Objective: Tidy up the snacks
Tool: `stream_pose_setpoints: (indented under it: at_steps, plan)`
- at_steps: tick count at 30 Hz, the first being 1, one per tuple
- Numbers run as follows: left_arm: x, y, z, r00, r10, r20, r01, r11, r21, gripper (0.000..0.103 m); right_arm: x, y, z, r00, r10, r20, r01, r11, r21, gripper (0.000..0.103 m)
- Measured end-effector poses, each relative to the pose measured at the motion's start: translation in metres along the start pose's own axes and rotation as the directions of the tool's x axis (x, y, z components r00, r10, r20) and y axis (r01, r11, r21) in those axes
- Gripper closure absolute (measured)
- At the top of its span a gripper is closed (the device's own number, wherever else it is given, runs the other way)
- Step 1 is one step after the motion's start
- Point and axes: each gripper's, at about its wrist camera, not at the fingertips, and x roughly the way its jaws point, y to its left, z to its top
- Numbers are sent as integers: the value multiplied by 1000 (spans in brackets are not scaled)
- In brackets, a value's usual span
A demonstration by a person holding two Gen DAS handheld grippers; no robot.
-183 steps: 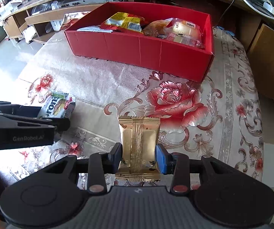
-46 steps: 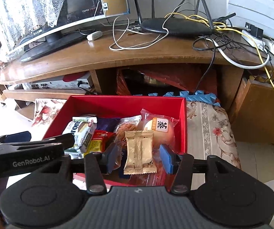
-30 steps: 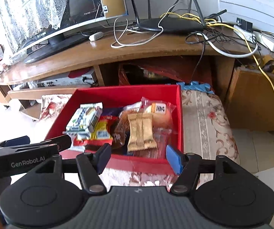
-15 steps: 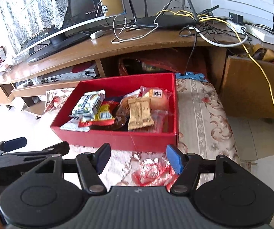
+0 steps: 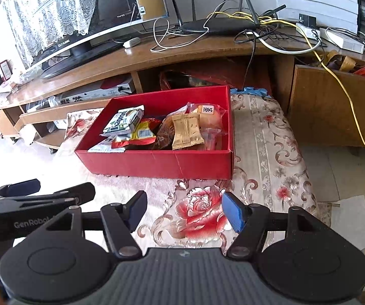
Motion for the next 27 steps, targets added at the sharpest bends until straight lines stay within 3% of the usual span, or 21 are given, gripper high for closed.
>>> stream_pose_setpoints:
  at_steps: [5,9,15,19,23,27]
  plan:
    - [-6,3,-3,1000,-12,8,12,1000,-22,0,-6,-2,-5,1000,3,7,-3,1000,7,37]
    - [-21,4,-3,997,-30,72,32,999,-26,0,-10,-3,-7,1000,11,14,-11,1000,9,37]
    - [-38,6,-4,981,-115,153,119,993,-16,0,-19,-4,-9,999,30,42,-31,999,16,37]
    - [-31,11,-6,982,-144,119,153,986,-72,0,-19,-2,-11,999,28,39,-29,1000,12,37]
    - [-20,17,-7,989,-137,58,142,983,-113,0,-19,-2,-12,999,27,35,-27,1000,12,37]
    - [-16,21,-10,994,-101,48,107,986,-130,0,-19,-1,-12,999,31,34,-32,999,5,37]
